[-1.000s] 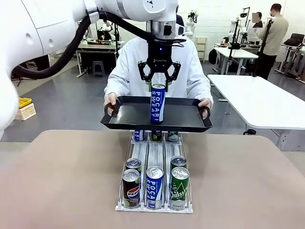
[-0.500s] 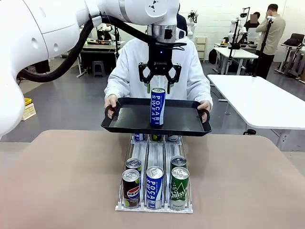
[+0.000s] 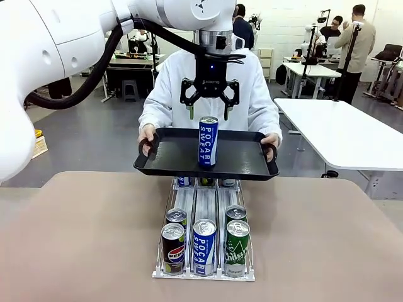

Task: Retrieve and hand over the desired beverage to the person.
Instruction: Place the picked can on the Handle tray extended by the person.

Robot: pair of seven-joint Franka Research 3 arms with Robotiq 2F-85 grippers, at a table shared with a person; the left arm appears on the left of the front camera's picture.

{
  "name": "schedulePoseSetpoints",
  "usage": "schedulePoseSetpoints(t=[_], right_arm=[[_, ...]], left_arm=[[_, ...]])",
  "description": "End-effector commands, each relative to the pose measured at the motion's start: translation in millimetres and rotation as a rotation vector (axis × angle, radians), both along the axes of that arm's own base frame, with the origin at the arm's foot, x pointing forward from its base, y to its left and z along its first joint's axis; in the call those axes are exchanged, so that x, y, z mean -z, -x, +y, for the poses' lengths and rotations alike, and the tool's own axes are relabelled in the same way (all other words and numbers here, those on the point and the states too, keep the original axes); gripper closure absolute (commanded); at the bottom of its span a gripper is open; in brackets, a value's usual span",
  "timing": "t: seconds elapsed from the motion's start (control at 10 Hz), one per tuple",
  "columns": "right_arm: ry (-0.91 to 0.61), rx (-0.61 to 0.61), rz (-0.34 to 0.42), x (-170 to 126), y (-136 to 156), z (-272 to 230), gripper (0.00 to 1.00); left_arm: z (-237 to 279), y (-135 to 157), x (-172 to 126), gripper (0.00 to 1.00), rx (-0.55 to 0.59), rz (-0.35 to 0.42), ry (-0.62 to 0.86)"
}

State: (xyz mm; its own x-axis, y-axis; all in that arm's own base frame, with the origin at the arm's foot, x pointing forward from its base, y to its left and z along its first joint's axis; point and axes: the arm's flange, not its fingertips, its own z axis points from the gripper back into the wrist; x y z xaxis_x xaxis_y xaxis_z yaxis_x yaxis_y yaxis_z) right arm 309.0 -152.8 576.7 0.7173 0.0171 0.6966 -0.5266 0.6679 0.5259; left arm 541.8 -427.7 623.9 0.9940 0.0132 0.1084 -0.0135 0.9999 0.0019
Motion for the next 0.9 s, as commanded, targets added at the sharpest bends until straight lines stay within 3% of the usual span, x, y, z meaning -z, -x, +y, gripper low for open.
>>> schedulePoseSetpoints(t=[0.0, 0.2, 0.4, 0.6, 0.8], right_arm=[[-0.03, -0.01, -0.027, -0.7, -3.1, 0.0, 0.0], [-0.03, -0.01, -0.027, -0.7, -3.1, 0.0, 0.0], [-0.03, -0.01, -0.027, -0.7, -3.1, 0.0, 0.0], [-0.03, -0.01, -0.027, -0.7, -3.1, 0.0, 0.0], [-0.03, -0.01, -0.027, -0.7, -3.1, 0.0, 0.0]], left_arm=[[-9.0, -11.2, -21.0, 0.0, 0.022, 0.01, 0.0], [21.3, 21.6, -37.5, 0.0, 0.125, 0.059, 0.057], [90.9, 76.5, -45.7, 0.0, 0.304, 0.026, 0.104], [168.2, 121.3, -31.7, 0.0, 0.518, 0.002, 0.121], [223.3, 151.7, -13.9, 0.0, 0.576, -0.046, 0.162]])
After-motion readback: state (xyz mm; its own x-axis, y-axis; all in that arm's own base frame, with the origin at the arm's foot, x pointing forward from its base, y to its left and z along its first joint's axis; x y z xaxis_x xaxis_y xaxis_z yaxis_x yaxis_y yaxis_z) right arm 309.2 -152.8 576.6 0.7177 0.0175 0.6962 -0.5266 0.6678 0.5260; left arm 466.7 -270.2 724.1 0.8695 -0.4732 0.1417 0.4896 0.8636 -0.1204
